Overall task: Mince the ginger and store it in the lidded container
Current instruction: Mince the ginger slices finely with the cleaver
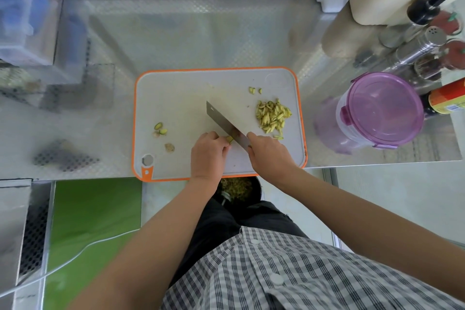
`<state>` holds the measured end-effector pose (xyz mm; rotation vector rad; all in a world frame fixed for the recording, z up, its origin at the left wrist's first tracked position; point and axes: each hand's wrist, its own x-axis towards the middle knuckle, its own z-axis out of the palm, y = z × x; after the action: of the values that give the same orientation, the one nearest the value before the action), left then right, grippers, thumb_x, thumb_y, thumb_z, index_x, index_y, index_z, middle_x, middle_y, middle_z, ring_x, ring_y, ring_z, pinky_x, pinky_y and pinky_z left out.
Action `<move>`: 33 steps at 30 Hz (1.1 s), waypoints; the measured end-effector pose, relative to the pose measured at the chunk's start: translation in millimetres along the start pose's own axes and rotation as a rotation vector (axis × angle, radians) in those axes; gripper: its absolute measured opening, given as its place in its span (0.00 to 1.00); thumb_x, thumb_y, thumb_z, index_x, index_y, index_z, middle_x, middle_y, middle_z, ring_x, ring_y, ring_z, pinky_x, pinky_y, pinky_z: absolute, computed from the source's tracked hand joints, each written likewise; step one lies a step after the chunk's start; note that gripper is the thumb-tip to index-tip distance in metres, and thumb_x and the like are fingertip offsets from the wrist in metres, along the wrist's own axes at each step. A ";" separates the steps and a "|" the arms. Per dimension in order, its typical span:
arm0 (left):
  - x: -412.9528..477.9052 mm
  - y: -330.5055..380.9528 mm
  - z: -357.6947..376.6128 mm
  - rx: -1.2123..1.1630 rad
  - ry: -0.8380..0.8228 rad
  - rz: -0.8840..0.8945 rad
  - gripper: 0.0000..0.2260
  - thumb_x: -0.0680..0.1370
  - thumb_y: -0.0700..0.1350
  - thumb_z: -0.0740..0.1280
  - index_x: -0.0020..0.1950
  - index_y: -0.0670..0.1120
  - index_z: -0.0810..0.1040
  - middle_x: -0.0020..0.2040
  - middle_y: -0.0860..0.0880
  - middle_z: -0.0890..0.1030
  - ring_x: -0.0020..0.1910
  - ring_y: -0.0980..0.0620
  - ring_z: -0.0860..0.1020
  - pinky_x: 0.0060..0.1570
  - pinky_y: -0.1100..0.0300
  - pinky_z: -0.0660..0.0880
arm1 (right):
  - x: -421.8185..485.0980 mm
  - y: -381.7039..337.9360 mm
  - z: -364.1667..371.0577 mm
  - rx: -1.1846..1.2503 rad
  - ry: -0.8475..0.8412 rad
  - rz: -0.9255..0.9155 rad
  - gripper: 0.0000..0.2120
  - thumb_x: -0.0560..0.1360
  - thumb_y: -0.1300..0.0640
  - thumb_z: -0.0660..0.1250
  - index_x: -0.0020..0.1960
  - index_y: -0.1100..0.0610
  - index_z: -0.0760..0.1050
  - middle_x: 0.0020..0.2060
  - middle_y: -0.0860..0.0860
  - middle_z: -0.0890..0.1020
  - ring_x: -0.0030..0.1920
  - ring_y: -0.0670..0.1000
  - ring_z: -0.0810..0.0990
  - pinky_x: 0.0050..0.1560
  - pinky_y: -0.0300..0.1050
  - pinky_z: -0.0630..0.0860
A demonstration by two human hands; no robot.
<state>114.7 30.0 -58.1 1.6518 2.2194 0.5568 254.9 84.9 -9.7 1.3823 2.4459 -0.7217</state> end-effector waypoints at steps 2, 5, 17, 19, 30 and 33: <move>-0.4 -0.3 -0.4 0.002 -0.008 0.006 0.07 0.64 0.33 0.76 0.31 0.42 0.80 0.29 0.45 0.75 0.30 0.44 0.73 0.26 0.56 0.72 | 3.1 -4.1 1.5 0.015 0.000 0.000 0.02 0.80 0.60 0.55 0.49 0.57 0.63 0.37 0.53 0.70 0.37 0.57 0.72 0.34 0.48 0.67; -0.7 -0.7 -0.4 0.001 -0.011 -0.003 0.06 0.65 0.34 0.76 0.32 0.42 0.81 0.30 0.45 0.76 0.31 0.44 0.74 0.27 0.54 0.74 | 2.5 -4.7 0.6 0.085 0.041 -0.005 0.03 0.81 0.58 0.55 0.50 0.57 0.65 0.37 0.52 0.70 0.37 0.57 0.70 0.34 0.48 0.66; -0.9 0.9 -1.7 -0.004 0.010 0.006 0.07 0.64 0.32 0.75 0.31 0.42 0.81 0.29 0.46 0.75 0.30 0.45 0.72 0.26 0.58 0.71 | -2.4 -9.5 1.7 0.007 0.021 0.013 0.03 0.80 0.60 0.55 0.52 0.58 0.65 0.38 0.53 0.71 0.37 0.57 0.71 0.35 0.48 0.66; -0.9 1.1 -1.3 -0.011 0.010 0.010 0.07 0.64 0.32 0.75 0.31 0.42 0.81 0.29 0.45 0.76 0.30 0.44 0.73 0.26 0.57 0.72 | 2.0 -12.3 3.8 0.005 0.015 0.031 0.03 0.80 0.61 0.56 0.52 0.58 0.65 0.38 0.53 0.70 0.37 0.58 0.73 0.34 0.48 0.65; -8.4 -1.0 -1.4 -0.012 0.070 0.062 0.05 0.66 0.32 0.74 0.37 0.40 0.82 0.35 0.44 0.77 0.35 0.43 0.74 0.30 0.55 0.75 | -7.6 -9.5 -2.6 0.048 0.043 -0.029 0.06 0.81 0.58 0.55 0.54 0.59 0.66 0.37 0.52 0.70 0.37 0.57 0.71 0.35 0.49 0.66; -8.3 0.3 -1.6 -0.023 0.069 0.046 0.04 0.67 0.32 0.74 0.37 0.40 0.82 0.36 0.43 0.76 0.37 0.43 0.74 0.31 0.55 0.75 | -6.7 -10.8 -0.3 0.009 0.028 -0.009 0.04 0.80 0.59 0.55 0.54 0.58 0.65 0.38 0.53 0.70 0.37 0.57 0.72 0.35 0.49 0.66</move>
<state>116.5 21.9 -56.4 1.7002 2.2192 0.6587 249.2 75.5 -3.3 1.3947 2.4745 -0.7206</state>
